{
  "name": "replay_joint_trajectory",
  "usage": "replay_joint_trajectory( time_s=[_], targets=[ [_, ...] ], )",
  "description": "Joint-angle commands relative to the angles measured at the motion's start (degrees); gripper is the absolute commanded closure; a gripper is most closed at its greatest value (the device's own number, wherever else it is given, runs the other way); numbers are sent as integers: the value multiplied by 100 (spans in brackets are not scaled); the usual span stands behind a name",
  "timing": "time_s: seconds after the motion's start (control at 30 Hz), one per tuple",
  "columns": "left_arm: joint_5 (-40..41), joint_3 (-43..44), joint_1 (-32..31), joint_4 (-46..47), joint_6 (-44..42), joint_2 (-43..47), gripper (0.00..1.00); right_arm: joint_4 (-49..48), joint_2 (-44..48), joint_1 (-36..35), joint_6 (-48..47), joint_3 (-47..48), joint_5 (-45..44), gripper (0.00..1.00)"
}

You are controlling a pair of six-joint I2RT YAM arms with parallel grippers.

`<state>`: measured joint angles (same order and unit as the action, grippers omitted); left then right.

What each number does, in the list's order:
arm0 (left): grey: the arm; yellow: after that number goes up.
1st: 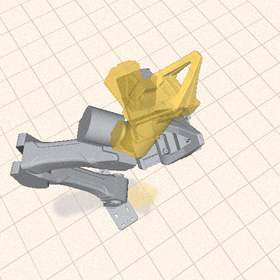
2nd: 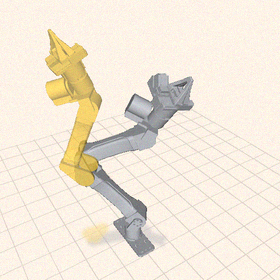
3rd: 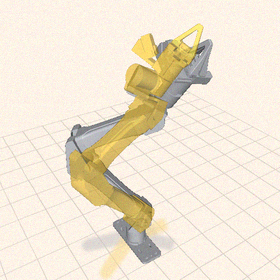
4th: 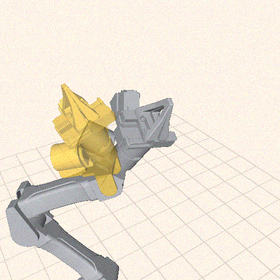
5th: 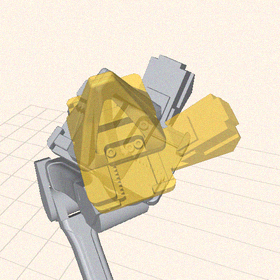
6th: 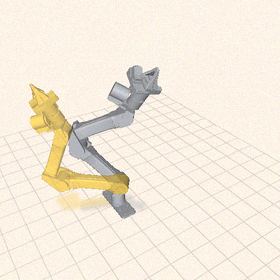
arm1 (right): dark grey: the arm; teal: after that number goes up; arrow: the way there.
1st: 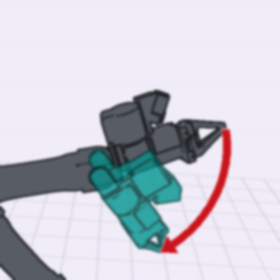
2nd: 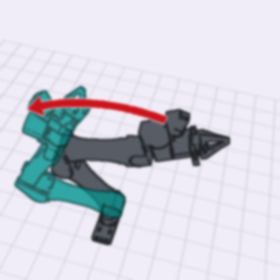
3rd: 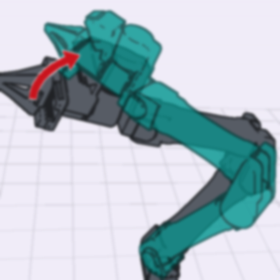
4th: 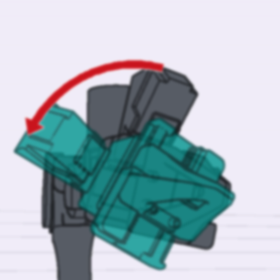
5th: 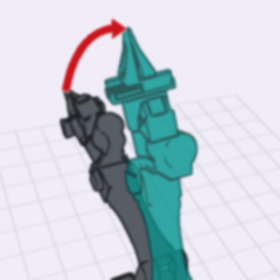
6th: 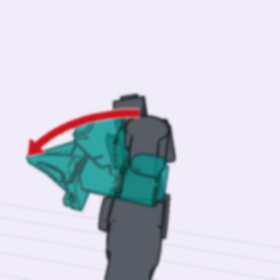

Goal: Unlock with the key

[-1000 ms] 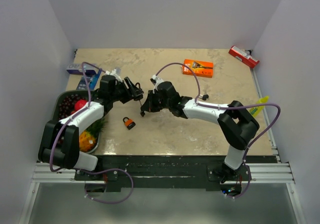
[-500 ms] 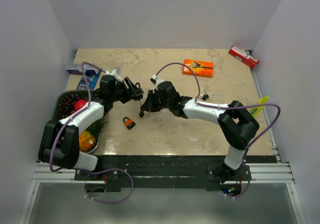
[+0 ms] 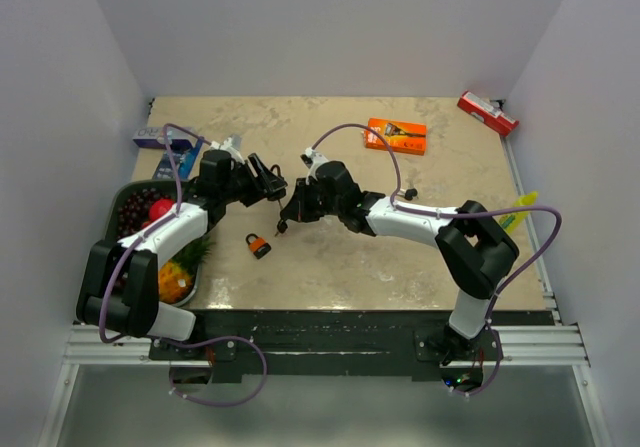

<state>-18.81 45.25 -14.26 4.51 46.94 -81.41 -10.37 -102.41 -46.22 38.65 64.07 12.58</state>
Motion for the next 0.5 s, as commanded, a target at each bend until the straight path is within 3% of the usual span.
replay_joint_trajectory(
  time_s=[0.0, 0.47],
  targets=[
    [-132, 212, 37, 392, -9, 257, 100, -325, 116, 25, 81, 255, -36, 100],
    [-167, 194, 37, 410, 0, 222, 100, -466, 98, 25, 116, 334, -186, 100]
  ],
)
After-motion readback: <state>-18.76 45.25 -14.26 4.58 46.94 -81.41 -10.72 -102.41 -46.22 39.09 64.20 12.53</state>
